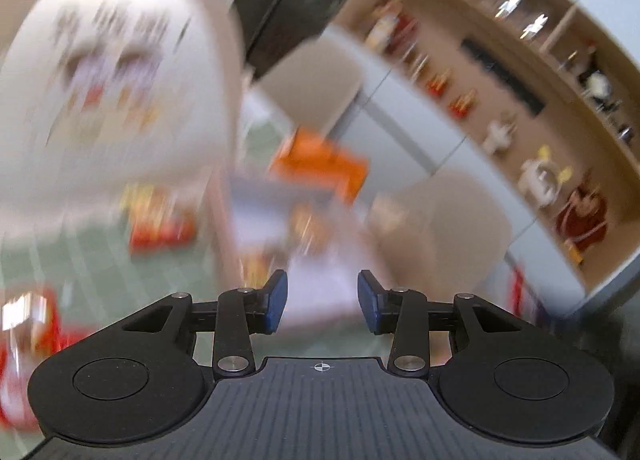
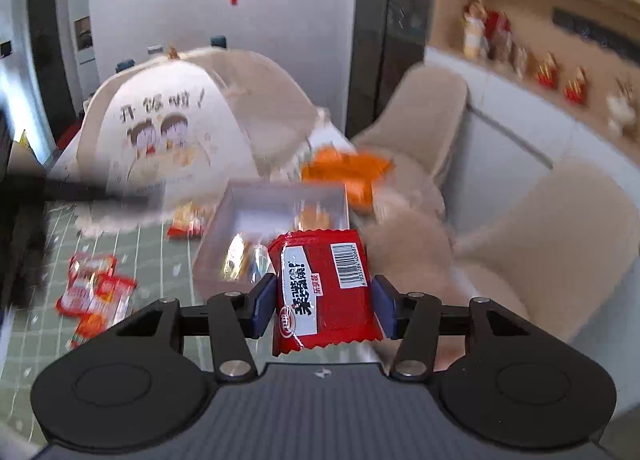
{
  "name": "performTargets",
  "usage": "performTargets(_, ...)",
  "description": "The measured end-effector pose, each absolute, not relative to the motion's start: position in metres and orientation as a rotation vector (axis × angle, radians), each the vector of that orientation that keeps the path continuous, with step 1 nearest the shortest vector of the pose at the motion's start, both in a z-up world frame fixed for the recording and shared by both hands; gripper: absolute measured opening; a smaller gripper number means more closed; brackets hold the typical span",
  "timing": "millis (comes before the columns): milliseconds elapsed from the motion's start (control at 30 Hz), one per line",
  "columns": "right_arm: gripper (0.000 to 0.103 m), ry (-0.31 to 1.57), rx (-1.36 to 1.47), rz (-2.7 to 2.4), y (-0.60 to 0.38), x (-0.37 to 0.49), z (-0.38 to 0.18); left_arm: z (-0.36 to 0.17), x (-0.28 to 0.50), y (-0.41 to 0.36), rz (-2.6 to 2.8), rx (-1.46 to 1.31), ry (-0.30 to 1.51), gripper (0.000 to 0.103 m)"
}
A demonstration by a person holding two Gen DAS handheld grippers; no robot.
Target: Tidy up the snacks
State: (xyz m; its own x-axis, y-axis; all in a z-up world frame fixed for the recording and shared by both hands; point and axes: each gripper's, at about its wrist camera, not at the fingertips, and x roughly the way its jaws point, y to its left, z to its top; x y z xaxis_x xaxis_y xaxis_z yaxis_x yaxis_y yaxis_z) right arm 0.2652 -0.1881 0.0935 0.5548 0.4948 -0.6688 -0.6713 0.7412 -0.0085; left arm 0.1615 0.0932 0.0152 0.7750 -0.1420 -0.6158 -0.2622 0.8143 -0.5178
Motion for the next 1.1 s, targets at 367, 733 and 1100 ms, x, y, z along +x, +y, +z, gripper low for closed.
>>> performTargets(367,0.076,0.829,-0.254,0.913,-0.009,0.357,0.031,-0.022,0.05,0.123,0.387,-0.718,0.782,0.043)
performTargets(733,0.072,0.841,-0.556,0.966,0.193,0.326,-0.068,-0.031,-0.041,0.119,0.552,-0.819,0.793,0.043)
performTargets(1100,0.049,1.309,-0.336,1.128,0.162,0.322,-0.079,-0.035,-0.051,0.125,0.518,-0.854,0.769,0.043)
